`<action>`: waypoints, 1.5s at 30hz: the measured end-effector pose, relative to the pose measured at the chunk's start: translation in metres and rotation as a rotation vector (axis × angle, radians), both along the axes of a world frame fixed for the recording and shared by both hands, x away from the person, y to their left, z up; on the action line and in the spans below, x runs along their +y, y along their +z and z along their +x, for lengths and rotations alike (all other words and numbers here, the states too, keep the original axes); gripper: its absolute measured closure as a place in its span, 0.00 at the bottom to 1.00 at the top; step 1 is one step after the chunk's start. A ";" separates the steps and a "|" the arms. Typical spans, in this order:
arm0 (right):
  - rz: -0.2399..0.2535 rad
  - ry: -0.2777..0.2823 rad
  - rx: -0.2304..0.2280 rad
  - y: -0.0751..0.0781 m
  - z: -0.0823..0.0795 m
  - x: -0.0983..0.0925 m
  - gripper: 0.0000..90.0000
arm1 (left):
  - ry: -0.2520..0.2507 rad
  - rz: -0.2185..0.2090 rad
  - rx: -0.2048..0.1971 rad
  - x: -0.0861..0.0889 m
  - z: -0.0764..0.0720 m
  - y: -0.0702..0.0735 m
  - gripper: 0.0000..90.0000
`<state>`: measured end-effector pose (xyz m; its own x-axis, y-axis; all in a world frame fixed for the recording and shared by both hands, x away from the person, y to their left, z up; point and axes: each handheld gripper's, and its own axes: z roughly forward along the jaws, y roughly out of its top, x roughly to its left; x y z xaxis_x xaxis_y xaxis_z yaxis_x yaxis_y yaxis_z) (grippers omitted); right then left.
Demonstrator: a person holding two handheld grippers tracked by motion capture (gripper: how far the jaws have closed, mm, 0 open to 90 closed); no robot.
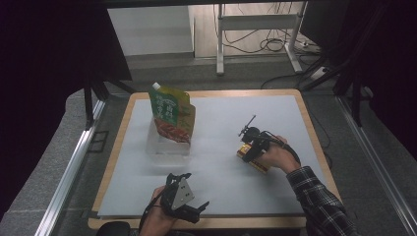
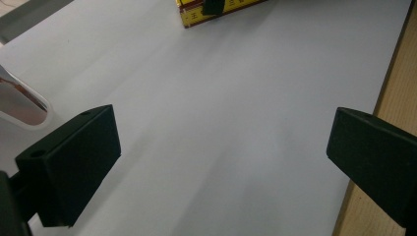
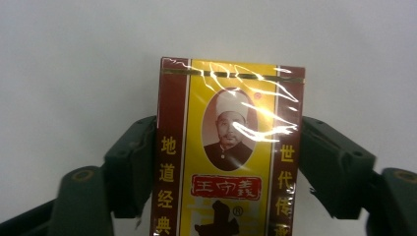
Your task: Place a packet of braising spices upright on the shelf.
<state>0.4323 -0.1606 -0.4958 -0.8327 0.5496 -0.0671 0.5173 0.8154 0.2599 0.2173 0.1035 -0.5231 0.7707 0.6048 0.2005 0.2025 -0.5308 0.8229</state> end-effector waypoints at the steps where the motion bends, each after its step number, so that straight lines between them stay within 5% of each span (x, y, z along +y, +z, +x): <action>1: 0.002 -0.002 0.008 0.000 0.000 0.000 0.33 | -0.001 0.002 -0.001 0.000 0.000 0.000 0.00; 10: 0.020 -0.002 -0.029 0.005 -0.006 -0.001 0.35 | 0.001 0.000 -0.001 0.000 0.000 0.000 0.00; 20: 0.130 -0.004 -0.112 0.021 -0.016 -0.008 0.35 | -0.002 -0.027 0.015 0.002 0.000 0.003 0.00; 31: 0.321 0.030 -0.235 0.041 -0.030 -0.007 0.35 | 0.002 -0.046 0.022 0.004 0.001 0.002 0.00; 35: 0.425 0.031 -0.278 0.048 -0.032 -0.007 0.35 | -0.001 -0.039 0.028 0.004 0.000 0.003 0.00; 45: 0.617 0.026 -0.325 0.057 -0.036 -0.003 0.35 | 0.010 -0.069 0.036 0.009 -0.006 0.005 0.00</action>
